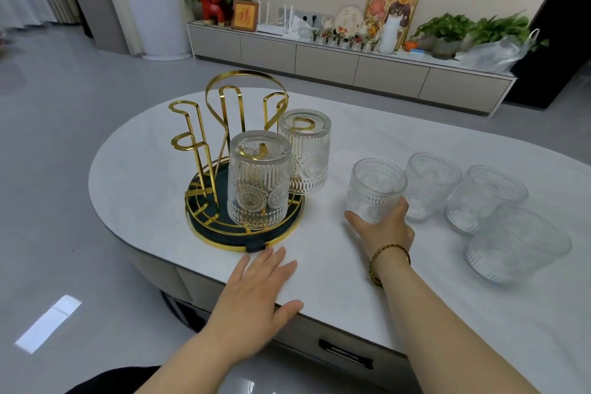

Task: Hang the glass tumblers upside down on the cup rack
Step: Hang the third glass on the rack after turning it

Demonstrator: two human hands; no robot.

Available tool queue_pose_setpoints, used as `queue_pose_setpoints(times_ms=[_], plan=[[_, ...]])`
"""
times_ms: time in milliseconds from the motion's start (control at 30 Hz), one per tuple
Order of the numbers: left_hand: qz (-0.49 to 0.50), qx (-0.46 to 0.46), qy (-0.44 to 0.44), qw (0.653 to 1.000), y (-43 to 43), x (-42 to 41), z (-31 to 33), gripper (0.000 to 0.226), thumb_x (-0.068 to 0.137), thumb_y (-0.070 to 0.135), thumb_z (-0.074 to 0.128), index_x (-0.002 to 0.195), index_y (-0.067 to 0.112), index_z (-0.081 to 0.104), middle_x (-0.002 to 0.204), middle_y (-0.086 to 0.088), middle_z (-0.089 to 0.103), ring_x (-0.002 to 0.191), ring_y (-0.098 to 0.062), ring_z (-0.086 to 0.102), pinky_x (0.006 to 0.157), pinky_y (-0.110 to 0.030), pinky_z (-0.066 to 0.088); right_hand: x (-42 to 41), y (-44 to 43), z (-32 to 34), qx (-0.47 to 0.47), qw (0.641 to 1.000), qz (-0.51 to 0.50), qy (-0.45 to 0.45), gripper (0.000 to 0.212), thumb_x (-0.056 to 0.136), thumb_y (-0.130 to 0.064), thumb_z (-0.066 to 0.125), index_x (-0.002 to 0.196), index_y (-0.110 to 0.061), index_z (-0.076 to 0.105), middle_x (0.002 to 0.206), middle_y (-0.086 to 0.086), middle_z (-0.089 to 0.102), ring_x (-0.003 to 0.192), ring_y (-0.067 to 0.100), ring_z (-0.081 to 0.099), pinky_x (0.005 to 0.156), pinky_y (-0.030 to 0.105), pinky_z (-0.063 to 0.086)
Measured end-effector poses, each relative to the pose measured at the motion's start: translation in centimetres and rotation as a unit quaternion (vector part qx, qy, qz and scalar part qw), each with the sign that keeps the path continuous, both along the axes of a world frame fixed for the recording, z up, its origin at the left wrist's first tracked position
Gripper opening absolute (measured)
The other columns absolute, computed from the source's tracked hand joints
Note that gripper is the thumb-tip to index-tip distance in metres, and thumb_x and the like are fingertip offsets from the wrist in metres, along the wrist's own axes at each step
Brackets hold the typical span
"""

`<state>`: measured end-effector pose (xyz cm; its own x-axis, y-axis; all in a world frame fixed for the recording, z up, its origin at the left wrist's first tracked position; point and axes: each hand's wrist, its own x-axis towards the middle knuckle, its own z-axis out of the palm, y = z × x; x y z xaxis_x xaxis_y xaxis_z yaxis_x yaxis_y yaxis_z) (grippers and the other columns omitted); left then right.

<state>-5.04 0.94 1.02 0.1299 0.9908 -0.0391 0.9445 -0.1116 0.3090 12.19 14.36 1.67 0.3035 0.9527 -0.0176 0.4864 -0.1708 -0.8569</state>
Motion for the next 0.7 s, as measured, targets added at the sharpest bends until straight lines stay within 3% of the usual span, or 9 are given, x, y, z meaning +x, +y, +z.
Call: queue_pose_setpoints(times_ms=[133,233,300,400,500,567,633,700], plan=[[0.003,-0.002,-0.017,1.000,0.0,-0.3,0.7,0.057,0.089,0.050,0.036,0.139,0.030,0.015,0.154,0.010,0.005,0.140,-0.006,-0.003,0.114,-0.027,-0.007,0.3,-0.3,0.2,0.025,0.999,0.010,0.019,0.084,0.057,-0.036,0.075,0.124,-0.015,0.026,0.118,0.012,0.050,0.115,0.030,0.041,0.086,0.032,0.037],[0.035,0.017,-0.056,0.998,-0.6,-1.2,2.0,0.051,0.089,0.046,0.042,0.135,0.029,0.029,0.148,0.010,0.028,0.136,-0.006,0.020,0.113,-0.025,0.012,0.7,-0.9,0.9,0.051,0.995,0.048,0.070,0.078,0.058,-0.025,0.076,0.120,-0.017,0.030,0.108,-0.003,0.045,0.105,0.021,0.046,0.083,0.028,0.036],[0.080,0.056,-0.114,0.989,-1.4,-1.8,3.3,0.039,0.088,0.038,0.047,0.126,0.029,0.044,0.135,0.012,0.047,0.125,-0.006,0.038,0.105,-0.023,0.027,0.9,-1.4,1.8,0.070,0.990,0.065,0.102,0.070,0.059,-0.018,0.076,0.115,-0.020,0.033,0.105,-0.009,0.045,0.097,0.013,0.048,0.080,0.025,0.037],[0.158,0.153,-0.236,0.947,-2.7,-2.9,5.5,0.017,0.085,0.022,0.057,0.091,0.036,0.064,0.098,0.020,0.062,0.098,-0.003,0.053,0.081,-0.017,0.037,1.5,-1.6,4.2,0.095,0.984,0.092,0.118,0.060,0.063,-0.014,0.074,0.108,-0.023,0.035,0.096,-0.013,0.046,0.083,-0.002,0.050,0.066,0.007,0.039],[0.211,0.249,-0.315,0.891,-3.4,-4.0,7.9,0.026,0.083,0.024,0.061,0.072,0.047,0.056,0.085,0.027,0.057,0.082,-0.001,0.054,0.065,-0.010,0.040,2.4,-1.1,7.7,0.105,0.983,0.125,0.081,0.060,0.066,-0.016,0.072,0.117,-0.016,0.041,0.094,-0.010,0.051,0.079,-0.009,0.047,0.057,0.005,0.038],[0.213,0.306,-0.308,0.875,-2.9,-4.5,9.4,0.016,0.081,0.027,0.053,0.082,0.041,0.059,0.096,0.025,0.055,0.087,0.002,0.049,0.068,-0.006,0.042,2.6,-0.7,10.4,0.109,0.982,0.152,0.040,0.059,0.066,-0.018,0.071,0.118,-0.015,0.043,0.098,-0.006,0.051,0.079,-0.002,0.050,0.058,0.007,0.035],[0.206,0.329,-0.272,0.881,-1.7,-4.5,10.6,0.031,0.080,0.025,0.043,0.105,0.024,0.061,0.112,0.014,0.051,0.108,0.000,0.042,0.091,-0.024,0.037,2.5,-0.3,12.8,0.120,0.979,0.167,0.004,0.058,0.066,-0.019,0.072,0.117,-0.014,0.043,0.101,-0.003,0.049,0.080,0.007,0.049,0.056,0.009,0.034],[0.184,0.327,-0.227,0.899,-0.2,-4.6,11.3,0.042,0.081,0.024,0.040,0.119,0.011,0.054,0.122,0.006,0.045,0.119,-0.010,0.034,0.101,-0.036,0.025,2.0,0.2,15.0,0.127,0.975,0.182,-0.027,0.061,0.066,-0.023,0.072,0.118,-0.013,0.042,0.101,0.000,0.049,0.077,0.007,0.048,0.055,0.010,0.033]])
